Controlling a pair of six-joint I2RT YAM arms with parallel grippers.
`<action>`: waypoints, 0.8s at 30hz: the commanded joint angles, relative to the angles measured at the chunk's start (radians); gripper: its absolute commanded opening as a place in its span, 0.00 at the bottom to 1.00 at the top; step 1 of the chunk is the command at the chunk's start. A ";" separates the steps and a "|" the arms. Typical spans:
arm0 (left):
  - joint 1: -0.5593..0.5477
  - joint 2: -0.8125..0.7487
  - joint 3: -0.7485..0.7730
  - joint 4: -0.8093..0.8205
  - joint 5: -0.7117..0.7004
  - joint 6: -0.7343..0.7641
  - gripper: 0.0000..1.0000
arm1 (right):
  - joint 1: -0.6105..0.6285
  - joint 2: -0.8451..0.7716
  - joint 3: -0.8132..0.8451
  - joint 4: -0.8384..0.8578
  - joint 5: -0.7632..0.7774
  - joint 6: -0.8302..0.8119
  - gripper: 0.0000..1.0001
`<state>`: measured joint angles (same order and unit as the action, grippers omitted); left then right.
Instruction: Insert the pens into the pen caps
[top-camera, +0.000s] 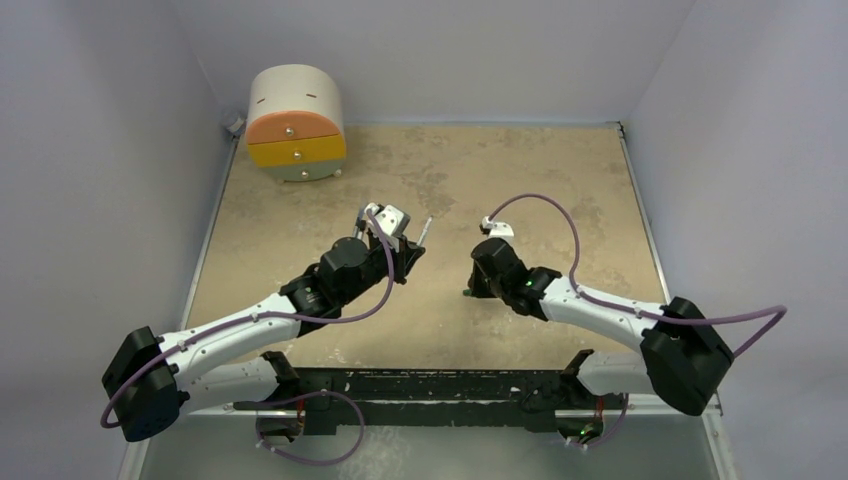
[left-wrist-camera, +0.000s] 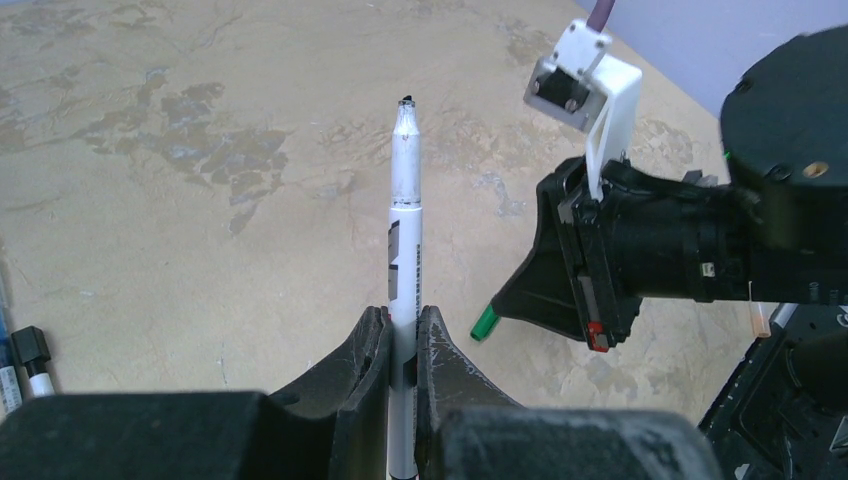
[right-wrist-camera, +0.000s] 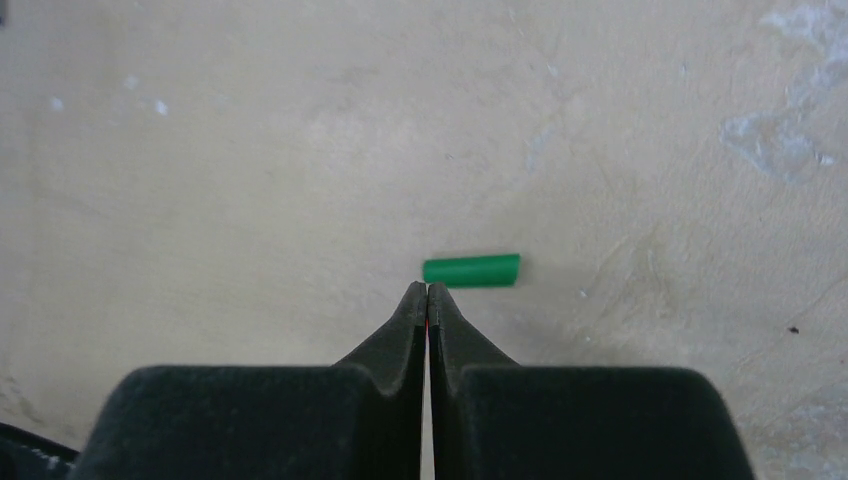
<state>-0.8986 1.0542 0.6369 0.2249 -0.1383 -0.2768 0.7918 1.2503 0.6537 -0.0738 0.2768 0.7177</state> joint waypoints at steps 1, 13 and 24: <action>0.000 -0.016 -0.015 0.058 0.010 -0.011 0.00 | 0.000 0.012 -0.058 -0.015 -0.003 0.038 0.00; 0.000 -0.009 -0.022 0.095 0.046 -0.034 0.00 | -0.026 0.095 -0.113 0.075 -0.031 0.029 0.00; -0.001 -0.012 -0.022 0.094 0.061 -0.050 0.00 | -0.100 0.212 -0.019 0.113 -0.012 -0.060 0.00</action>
<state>-0.8989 1.0542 0.6090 0.2665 -0.0967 -0.3084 0.7094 1.4147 0.5770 0.0692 0.2363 0.7208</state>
